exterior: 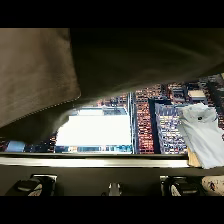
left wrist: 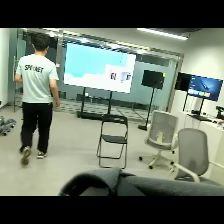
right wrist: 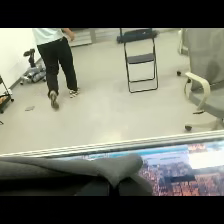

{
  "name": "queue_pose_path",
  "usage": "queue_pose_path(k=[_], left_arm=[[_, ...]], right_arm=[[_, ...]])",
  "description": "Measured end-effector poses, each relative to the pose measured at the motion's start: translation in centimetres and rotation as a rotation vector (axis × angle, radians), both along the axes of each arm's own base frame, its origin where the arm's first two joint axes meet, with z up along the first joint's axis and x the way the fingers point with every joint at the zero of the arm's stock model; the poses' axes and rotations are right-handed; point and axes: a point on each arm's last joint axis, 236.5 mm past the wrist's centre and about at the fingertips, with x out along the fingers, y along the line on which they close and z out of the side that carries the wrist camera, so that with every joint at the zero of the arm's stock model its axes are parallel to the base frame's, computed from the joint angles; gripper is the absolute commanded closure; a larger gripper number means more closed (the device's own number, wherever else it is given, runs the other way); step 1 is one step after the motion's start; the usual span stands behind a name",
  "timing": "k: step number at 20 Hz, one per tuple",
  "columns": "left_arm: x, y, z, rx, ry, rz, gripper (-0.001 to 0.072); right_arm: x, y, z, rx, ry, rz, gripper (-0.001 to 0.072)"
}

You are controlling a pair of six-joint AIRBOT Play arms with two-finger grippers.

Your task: Fold the shirts.

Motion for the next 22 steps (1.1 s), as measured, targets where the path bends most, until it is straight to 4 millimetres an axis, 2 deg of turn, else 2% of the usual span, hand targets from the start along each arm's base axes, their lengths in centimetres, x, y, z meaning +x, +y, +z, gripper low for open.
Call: queue_pose_path(k=[2,3,5,7,9,11,12,13,14,15,17,18,20,22], left_arm=[[2.1,0.7,-2.1,0.036,0.086,0.043,0.0683],[3.9,0.9,-4.2,0.053,0.166,0.060,0.0683],[8.4,1.3,-10.0,0.098,0.365,0.094,0.0683],[12.8,1.4,-17.3,0.145,0.574,0.109,0.0683],[17.2,1.4,-26.4,0.197,0.804,0.116,0.0683],[20.0,1.3,-35.0,0.229,1.003,0.115,0.0668],[21.1,1.3,-39.1,0.230,1.094,0.117,0.0576],[21.8,1.1,-42.8,0.223,1.177,0.113,0.0407],[22.2,0.4,-46.3,0.200,1.263,0.092,0.0168],[22.2,-0.5,-49.2,0.176,1.336,0.062,0.0085],[21.2,-2.0,-53.3,0.151,1.466,-0.018,0.0092],[20.5,-2.2,-54.4,0.151,1.513,-0.053,0.0092],[18.6,-0.6,-56.0,0.142,1.601,-0.079,0.0093],[15.8,0.8,-57.3,0.059,1.677,-0.124,0.0093]], right_arm=[[1.7,0.0,-1.9,0.004,0.079,-0.001,0.0683],[3.3,0.0,-3.3,-0.002,0.134,-0.006,0.0683],[7.7,0.1,-8.0,-0.032,0.296,-0.002,0.0683],[13.0,0.1,-13.6,-0.059,0.455,0.001,0.0683],[18.4,0.5,-19.8,-0.060,0.594,0.016,0.0683],[23.1,1.7,-26.6,-0.008,0.712,0.045,0.0673],[24.6,2.5,-29.5,0.041,0.763,0.059,0.0605],[25.9,3.5,-32.3,0.101,0.811,0.075,0.0454],[26.7,4.3,-34.6,0.153,0.851,0.088,0.0302],[27.2,5.3,-36.4,0.209,0.889,0.108,0.0253],[27.3,6.5,-38.3,0.264,0.941,0.146,0.0172],[26.7,6.2,-38.9,0.261,0.977,0.156,0.0157],[24.7,3.5,-40.6,0.230,1.086,0.141,0.0166],[20.5,0.7,-43.5,0.244,1.268,0.131,0.0168]])
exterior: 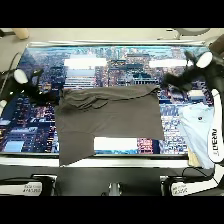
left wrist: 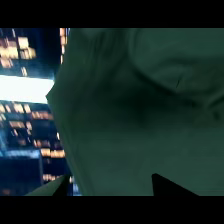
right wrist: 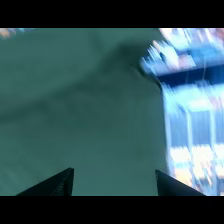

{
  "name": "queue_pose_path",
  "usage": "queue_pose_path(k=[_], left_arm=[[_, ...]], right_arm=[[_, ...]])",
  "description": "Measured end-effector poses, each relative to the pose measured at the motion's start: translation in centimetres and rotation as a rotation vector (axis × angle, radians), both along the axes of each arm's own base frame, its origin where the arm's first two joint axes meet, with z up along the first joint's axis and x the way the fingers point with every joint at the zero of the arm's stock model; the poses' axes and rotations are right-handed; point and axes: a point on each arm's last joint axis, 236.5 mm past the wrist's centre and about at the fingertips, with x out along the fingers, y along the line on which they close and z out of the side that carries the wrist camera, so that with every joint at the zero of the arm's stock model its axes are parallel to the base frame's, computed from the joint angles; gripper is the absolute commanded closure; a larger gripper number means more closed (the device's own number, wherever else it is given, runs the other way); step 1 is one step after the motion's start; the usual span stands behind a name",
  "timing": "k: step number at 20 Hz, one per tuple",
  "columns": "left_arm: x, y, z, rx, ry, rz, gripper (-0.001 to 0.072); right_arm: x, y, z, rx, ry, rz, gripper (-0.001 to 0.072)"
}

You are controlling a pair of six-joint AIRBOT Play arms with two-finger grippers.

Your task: Fold the shirts.

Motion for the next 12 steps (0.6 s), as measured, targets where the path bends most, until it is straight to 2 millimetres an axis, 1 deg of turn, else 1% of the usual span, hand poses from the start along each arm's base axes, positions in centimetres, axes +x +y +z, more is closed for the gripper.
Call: queue_pose_path(k=[1,3,5,6,7,8,9,11,12], left_arm=[[-2.1,0.4,-1.0,-0.056,0.051,0.021,0.0093],[-6.6,1.0,-3.4,-0.144,0.144,0.062,0.0093],[-10.4,0.6,-5.7,-0.215,0.210,0.092,0.0107],[-11.8,0.3,-6.6,-0.244,0.226,0.106,0.0107],[-12.5,-0.1,-7.5,-0.265,0.226,0.119,0.0107],[-13.0,-0.7,-8.2,-0.286,0.228,0.128,0.0107],[-13.4,-1.4,-8.8,-0.305,0.224,0.136,0.0108],[-12.9,-2.8,-9.3,-0.335,0.192,0.149,0.0111],[-12.5,-3.5,-9.5,-0.346,0.173,0.158,0.0207]], right_arm=[[-2.7,-0.9,-1.6,0.013,0.096,0.005,0.0186],[-7.3,-1.6,-4.3,0.039,0.224,0.012,0.0185],[-11.2,-1.3,-6.3,0.071,0.305,0.027,0.0183],[-12.5,-1.2,-7.1,0.079,0.325,0.029,0.0182],[-13.5,-1.0,-7.6,0.088,0.335,0.031,0.0178],[-14.4,-0.8,-8.1,0.093,0.353,0.040,0.0154],[-15.3,-0.7,-8.6,0.097,0.370,0.048,0.0153],[-16.5,-0.6,-9.3,0.101,0.392,0.057,0.0150],[-16.9,-0.7,-9.6,0.099,0.401,0.058,0.0144]])
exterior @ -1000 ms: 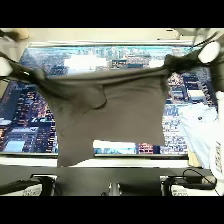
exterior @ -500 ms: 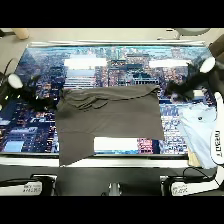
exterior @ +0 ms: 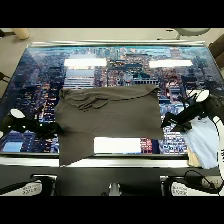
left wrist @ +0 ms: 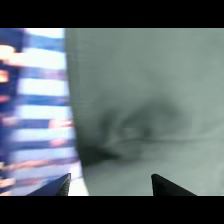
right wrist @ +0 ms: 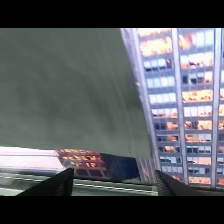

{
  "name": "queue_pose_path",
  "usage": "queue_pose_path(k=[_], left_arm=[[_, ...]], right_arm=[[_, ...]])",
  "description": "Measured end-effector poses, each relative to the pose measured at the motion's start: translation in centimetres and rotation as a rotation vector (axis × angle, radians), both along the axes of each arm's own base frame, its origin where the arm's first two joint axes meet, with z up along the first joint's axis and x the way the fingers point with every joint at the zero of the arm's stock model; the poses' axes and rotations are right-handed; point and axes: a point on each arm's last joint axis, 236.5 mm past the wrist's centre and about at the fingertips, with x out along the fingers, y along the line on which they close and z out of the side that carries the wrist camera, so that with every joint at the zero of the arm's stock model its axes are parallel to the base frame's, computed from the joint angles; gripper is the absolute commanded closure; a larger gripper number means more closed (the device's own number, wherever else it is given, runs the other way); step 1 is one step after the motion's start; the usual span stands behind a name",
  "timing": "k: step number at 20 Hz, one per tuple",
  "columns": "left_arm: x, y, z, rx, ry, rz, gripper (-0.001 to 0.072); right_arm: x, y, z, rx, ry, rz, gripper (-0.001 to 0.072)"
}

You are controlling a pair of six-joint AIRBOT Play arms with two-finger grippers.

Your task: Fold the shirts.

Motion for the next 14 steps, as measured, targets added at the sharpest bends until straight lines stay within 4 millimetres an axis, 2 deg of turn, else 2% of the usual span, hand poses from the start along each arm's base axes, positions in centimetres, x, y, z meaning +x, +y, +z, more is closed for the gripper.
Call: queue_pose_path(k=[1,2,3,4,7,9,10,11,12,14], left_arm=[[0.4,-0.4,-0.3,0.004,-0.017,0.008,0.0346],[0.8,-0.7,-0.6,0.014,-0.033,0.014,0.0432],[1.2,-0.9,-0.9,0.021,-0.046,0.019,0.0616],[1.6,-1.2,-1.1,0.027,-0.059,0.026,0.0682],[1.9,-1.6,-1.1,0.032,-0.075,0.032,0.0683],[2.2,-1.6,-0.8,0.044,-0.098,0.029,0.0683],[2.3,-1.4,-0.6,0.056,-0.113,0.023,0.0683],[2.5,-1.4,-0.1,0.056,-0.127,0.028,0.0683],[2.7,-1.5,0.5,0.051,-0.147,0.031,0.0683],[3.2,-1.6,2.0,0.052,-0.189,0.027,0.0684]], right_arm=[[-0.5,0.1,-0.3,0.003,0.011,0.003,0.0143],[-0.9,0.1,-0.7,0.003,0.020,0.003,0.0143],[-1.4,0.2,-1.2,0.006,0.032,0.003,0.0143],[-1.9,0.3,-1.7,0.008,0.041,0.002,0.0143],[-2.8,1.3,-3.2,0.037,0.053,-0.019,0.0146],[-2.9,1.7,-4.3,0.047,0.041,-0.042,0.0193],[-2.9,2.0,-4.6,0.058,0.039,-0.056,0.0287],[-2.8,2.3,-4.8,0.067,0.035,-0.069,0.0449],[-2.2,2.6,-5.2,0.076,0.013,-0.092,0.0680],[-0.4,2.5,-5.4,0.071,-0.052,-0.127,0.0686]])
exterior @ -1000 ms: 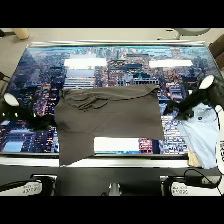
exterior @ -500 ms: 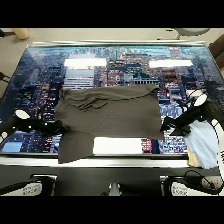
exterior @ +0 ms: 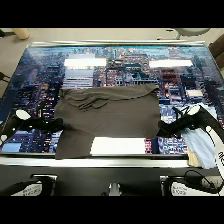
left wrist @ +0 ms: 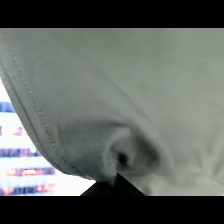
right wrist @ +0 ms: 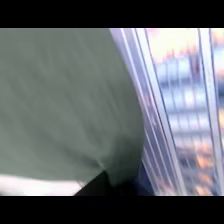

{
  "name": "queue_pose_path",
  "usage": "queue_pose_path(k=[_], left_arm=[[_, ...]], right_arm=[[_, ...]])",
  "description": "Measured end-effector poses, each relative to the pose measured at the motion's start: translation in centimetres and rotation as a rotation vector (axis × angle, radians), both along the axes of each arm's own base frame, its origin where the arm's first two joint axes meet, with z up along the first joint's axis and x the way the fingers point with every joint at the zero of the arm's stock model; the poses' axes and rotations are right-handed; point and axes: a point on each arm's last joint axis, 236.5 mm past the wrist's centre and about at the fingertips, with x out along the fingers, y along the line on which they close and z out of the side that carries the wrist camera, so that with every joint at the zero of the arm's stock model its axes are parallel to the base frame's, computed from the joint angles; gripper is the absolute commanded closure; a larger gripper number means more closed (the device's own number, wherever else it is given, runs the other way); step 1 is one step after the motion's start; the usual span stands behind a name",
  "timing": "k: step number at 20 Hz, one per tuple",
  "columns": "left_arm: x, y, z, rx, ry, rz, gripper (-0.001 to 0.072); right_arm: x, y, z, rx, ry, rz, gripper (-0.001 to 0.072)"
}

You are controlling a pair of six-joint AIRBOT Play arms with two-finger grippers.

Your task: Fold the shirts.

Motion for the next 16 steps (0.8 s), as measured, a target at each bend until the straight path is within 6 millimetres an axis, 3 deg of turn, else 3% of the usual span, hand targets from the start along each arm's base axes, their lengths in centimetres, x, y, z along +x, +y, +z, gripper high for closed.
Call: queue_pose_path(k=[2,3,4,5,6,7,8,10,12,14,16], left_arm=[[1.9,0.2,3.2,0.010,-0.104,0.001,0.0685],[3.2,0.4,5.7,0.021,-0.179,-0.002,0.0685],[5.1,0.7,9.6,0.040,-0.291,-0.003,0.0685],[6.6,1.0,14.5,0.062,-0.418,-0.007,0.0685],[7.9,1.1,20.3,0.082,-0.564,-0.006,0.0685],[8.5,1.3,27.0,0.106,-0.727,-0.003,0.0685],[8.1,1.6,34.9,0.144,-0.921,0.008,0.0684],[3.9,2.1,49.8,0.224,-1.290,0.056,0.0685],[-3.1,2.3,60.2,0.274,-1.561,0.118,0.0684],[-8.8,2.1,65.5,0.288,-1.713,0.159,0.0684],[-11.7,2.1,67.1,0.304,-1.759,0.176,0.0684]], right_arm=[[2.4,-0.5,1.7,-0.015,-0.087,-0.004,0.0686],[4.0,-0.7,3.7,-0.019,-0.150,0.005,0.0686],[5.8,-0.8,6.7,-0.026,-0.234,0.023,0.0686],[7.6,-1.1,10.4,-0.044,-0.334,0.040,0.0686],[9.7,-1.6,15.6,-0.082,-0.479,0.052,0.0685],[11.0,-1.9,21.4,-0.125,-0.629,0.072,0.0685],[11.6,-2.3,28.6,-0.189,-0.814,0.087,0.0686],[9.5,-3.2,42.7,-0.365,-1.172,0.080,0.0687],[4.2,-4.0,53.8,-0.534,-1.461,0.009,0.0686],[-1.4,-4.5,60.4,-0.645,-1.640,-0.070,0.0686],[-4.8,-4.4,63.0,-0.688,-1.714,-0.107,0.0686]])
